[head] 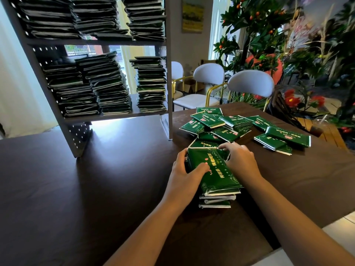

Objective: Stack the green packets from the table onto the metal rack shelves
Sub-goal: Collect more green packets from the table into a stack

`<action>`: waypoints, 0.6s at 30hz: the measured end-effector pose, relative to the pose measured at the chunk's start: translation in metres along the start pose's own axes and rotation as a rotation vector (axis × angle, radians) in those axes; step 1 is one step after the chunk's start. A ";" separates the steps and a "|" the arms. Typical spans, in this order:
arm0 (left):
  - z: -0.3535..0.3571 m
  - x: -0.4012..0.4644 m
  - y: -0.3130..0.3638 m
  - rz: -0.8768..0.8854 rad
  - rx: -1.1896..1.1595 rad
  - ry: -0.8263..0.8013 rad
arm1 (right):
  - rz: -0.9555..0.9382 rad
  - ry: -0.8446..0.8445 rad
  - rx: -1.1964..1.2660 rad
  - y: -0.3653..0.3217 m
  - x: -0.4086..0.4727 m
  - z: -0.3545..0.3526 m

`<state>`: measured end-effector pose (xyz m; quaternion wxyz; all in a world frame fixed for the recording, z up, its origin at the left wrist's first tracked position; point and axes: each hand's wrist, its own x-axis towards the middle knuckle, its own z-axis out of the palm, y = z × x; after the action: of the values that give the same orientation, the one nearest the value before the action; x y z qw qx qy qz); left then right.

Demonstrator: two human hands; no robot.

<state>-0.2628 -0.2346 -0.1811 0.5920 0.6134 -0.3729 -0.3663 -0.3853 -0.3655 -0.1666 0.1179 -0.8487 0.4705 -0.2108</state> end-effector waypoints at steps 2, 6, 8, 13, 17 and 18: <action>0.000 0.000 0.000 -0.004 -0.001 -0.003 | -0.009 0.027 0.007 0.000 0.000 0.000; -0.001 0.001 0.000 0.007 0.002 -0.008 | -0.005 -0.099 -0.025 0.000 0.000 0.002; -0.001 0.001 -0.001 0.005 0.003 -0.010 | -0.016 -0.122 -0.044 0.000 0.000 0.002; -0.001 0.001 -0.002 0.005 -0.007 -0.016 | -0.064 -0.046 -0.106 -0.003 -0.003 -0.004; -0.001 0.002 -0.004 0.007 -0.010 -0.013 | -0.098 0.121 -0.005 -0.003 -0.005 -0.001; -0.001 0.002 -0.004 0.008 -0.011 -0.012 | -0.090 0.176 0.055 -0.001 -0.004 0.001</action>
<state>-0.2605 -0.2357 -0.1847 0.5945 0.6065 -0.3770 -0.3694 -0.3859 -0.3612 -0.1676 0.0894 -0.8437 0.4344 -0.3025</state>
